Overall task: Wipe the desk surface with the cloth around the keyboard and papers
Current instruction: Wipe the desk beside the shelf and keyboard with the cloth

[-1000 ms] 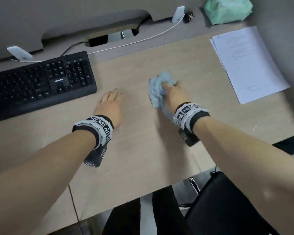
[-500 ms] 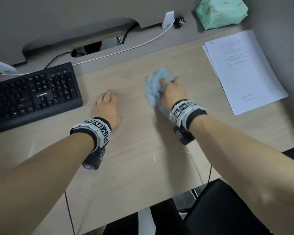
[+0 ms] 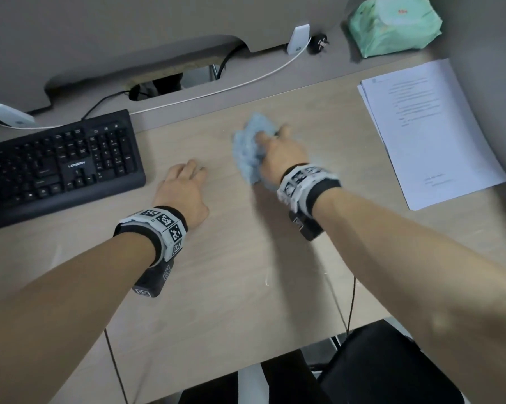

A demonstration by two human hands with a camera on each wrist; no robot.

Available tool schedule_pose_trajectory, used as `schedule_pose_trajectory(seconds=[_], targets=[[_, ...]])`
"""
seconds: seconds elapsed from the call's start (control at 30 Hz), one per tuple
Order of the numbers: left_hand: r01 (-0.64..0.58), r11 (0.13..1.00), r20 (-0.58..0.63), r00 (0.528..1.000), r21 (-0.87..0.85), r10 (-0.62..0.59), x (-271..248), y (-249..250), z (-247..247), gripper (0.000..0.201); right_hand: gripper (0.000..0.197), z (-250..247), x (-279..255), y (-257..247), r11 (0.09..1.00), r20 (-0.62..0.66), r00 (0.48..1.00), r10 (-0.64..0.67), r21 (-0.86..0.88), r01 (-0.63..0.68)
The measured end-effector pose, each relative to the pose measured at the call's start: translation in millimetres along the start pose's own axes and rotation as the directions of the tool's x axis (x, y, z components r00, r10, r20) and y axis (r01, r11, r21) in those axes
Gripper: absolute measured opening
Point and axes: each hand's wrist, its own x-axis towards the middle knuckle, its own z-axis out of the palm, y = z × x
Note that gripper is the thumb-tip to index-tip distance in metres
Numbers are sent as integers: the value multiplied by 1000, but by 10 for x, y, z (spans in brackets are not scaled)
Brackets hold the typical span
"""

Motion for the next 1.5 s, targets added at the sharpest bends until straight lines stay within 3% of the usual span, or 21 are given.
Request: schedule_pose_trajectory(seconds=[0.07,0.13,0.2,0.27,0.33,0.43,0.5,0.57,0.63,0.73,0.93,1.03,1.13,1.23,1.33,1.4,1.5], targets=[[-5,1000,2,1000,-2,5,8,-6,-7,82,43,153,-217,-174,983,90,980,-177,-32,181],[-16,1000,0,1000,2,16,11,-14,-4,83,48,220,-376,-110,971,133,964,-231,-30,237],[-12,1000,-1,1000,11,12,-2,-8,7,83,52,153,-411,117,990,100,985,-140,28,137],[-4,1000,-22,1000,18,4,-17,4,17,81,52,9,-334,421,994,-43,999,31,107,-26],[-1,1000,-36,999,7,1,-31,-1,23,81,51,-146,-172,678,976,-160,972,171,160,-146],[-16,1000,-24,1000,8,16,-28,-43,13,82,48,-300,121,723,960,-170,957,234,193,-201],[-27,999,-14,1000,19,28,-26,-58,-2,82,51,-277,321,521,977,-147,976,163,163,-139],[-25,999,-3,1000,24,25,-25,-62,-1,83,55,-183,439,179,996,-100,995,-2,93,11],[-22,1000,2,1000,22,22,-25,-65,6,85,53,-46,437,-188,987,-31,992,-119,101,121],[-44,999,-20,999,22,44,-21,-73,30,86,54,125,212,-538,971,29,972,-233,-56,234],[-46,999,-37,998,14,46,-37,-80,41,84,52,260,-448,-29,945,106,948,-301,-98,311],[6,999,-44,999,-41,-7,-18,-15,27,80,48,155,-543,433,991,-23,992,-123,58,125],[55,990,-71,995,-127,-65,25,122,-16,78,43,-122,-507,934,965,-206,966,153,240,-102],[32,990,-96,994,-135,-45,69,263,-54,79,45,-350,-484,1272,943,-228,922,313,193,-272],[-31,990,-62,998,-137,23,79,430,-47,76,46,-318,-471,1274,907,-185,890,417,148,-394],[-51,992,-28,998,-118,48,67,499,-4,75,51,-159,-543,1075,931,-142,923,358,124,-342],[-67,995,-28,997,-75,65,57,495,28,77,46,142,-792,802,991,-68,996,62,119,-54]])
